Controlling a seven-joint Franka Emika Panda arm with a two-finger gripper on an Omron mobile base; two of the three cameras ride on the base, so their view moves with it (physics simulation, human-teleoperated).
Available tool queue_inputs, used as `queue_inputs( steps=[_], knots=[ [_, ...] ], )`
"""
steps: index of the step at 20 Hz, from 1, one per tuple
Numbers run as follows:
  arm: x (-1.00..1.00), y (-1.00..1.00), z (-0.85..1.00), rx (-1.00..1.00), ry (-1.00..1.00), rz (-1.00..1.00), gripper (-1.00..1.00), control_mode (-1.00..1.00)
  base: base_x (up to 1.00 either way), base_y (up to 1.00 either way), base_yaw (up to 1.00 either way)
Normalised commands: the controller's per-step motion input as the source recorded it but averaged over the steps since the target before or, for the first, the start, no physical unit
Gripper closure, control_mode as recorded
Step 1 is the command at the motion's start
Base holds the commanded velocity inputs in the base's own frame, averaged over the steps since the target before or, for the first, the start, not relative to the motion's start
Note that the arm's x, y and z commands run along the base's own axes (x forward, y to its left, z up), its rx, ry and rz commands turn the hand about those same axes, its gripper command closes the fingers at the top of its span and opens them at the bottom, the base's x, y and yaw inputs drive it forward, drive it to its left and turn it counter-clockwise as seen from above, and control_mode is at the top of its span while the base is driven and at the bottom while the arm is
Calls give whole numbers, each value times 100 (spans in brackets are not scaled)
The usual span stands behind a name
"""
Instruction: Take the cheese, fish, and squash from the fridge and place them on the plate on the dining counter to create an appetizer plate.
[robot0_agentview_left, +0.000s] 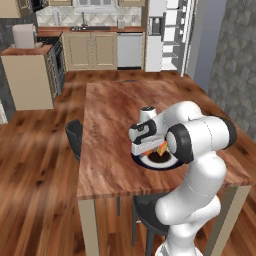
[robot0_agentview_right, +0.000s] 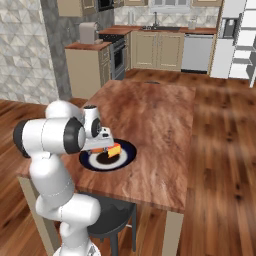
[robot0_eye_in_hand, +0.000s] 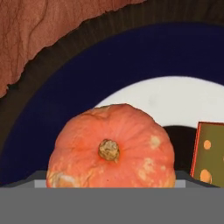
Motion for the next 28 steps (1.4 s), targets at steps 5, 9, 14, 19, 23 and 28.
queue_inputs(
  steps=[5, 9, 14, 19, 23, 28],
  knots=[
    [0, 0, -41, 0, 3, 0, -100, -100, 0, 0, 0],
    [-7, -1, -4, 0, 0, 0, -100, -100, 0, 0, 0],
    [-45, -6, 20, 0, 0, 0, -100, -100, 0, 0, 0],
    [-53, -2, 64, 0, -4, -1, -100, -100, 0, 0, 0],
    [-52, 0, 89, 0, -9, 0, -100, -100, 0, 0, 0],
    [-89, -11, 78, 0, -9, 0, -100, -100, 0, 0, 0]
  ],
)
